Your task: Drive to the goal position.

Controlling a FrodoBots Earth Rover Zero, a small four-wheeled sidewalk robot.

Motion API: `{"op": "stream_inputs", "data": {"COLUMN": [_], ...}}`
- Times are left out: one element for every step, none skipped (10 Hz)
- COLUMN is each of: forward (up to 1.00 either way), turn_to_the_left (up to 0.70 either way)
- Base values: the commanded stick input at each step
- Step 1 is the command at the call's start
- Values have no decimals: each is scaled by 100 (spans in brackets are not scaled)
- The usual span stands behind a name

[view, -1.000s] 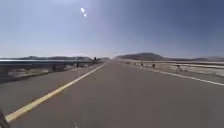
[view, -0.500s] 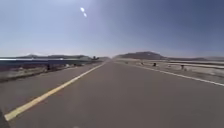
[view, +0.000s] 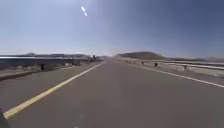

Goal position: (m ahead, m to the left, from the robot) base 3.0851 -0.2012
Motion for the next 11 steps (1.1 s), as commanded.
{"op": "stream_inputs", "data": {"forward": [100, 100, 100, 100, 100, 100, 100, 100, 100, 100, 100], "turn_to_the_left": [0, 0, 0, 0, 0, 0, 0, 0, 0, 0, 0]}}
